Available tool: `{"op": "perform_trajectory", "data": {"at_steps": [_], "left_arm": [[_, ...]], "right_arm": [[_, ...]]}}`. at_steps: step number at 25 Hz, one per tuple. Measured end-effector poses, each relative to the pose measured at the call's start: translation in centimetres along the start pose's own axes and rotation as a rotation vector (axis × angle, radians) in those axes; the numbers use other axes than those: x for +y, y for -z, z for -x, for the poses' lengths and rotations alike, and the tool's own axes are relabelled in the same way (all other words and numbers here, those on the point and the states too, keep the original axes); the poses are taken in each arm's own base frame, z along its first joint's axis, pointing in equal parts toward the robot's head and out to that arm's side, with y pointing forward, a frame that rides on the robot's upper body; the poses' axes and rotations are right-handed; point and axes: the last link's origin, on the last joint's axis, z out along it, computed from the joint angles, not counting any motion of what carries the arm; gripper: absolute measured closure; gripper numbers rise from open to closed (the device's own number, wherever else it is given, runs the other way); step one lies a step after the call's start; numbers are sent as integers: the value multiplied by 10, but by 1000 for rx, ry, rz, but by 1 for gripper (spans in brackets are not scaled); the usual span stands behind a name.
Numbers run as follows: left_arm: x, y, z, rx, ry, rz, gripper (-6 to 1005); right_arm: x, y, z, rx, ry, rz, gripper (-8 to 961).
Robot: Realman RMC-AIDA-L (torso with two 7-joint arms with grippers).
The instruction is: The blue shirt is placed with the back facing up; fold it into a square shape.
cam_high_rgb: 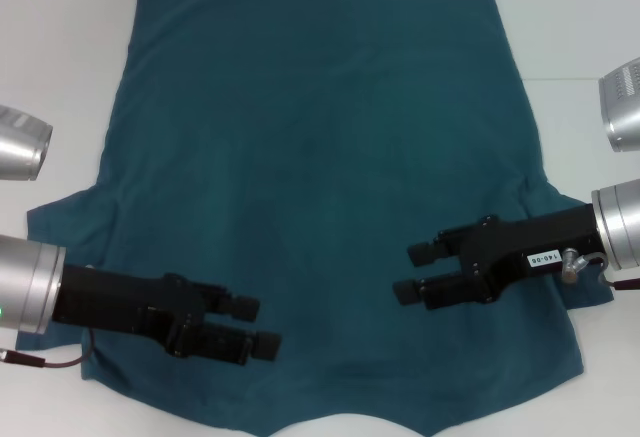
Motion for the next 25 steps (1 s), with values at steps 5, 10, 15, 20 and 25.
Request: {"op": "perform_trajectory", "data": {"at_steps": [5,10,15,20,25], "left_arm": [[0,0,-1,0,-3,-1,199],[-1,0,-1,2,-2,-5,198],[-1,1,1,3,0,-7,199],[-8,10,-1,80,62,-59,201],[-30,54,3,329,307,-211,203]], "right_arm": [[0,0,0,0,-4,0,250],[0,0,-1,0,-7,1,250],[0,1,-1,1,-7,1,250],[-5,5,1,-26,-69,-28,250],[-24,26,10,-132,-343,-118,250]]}}
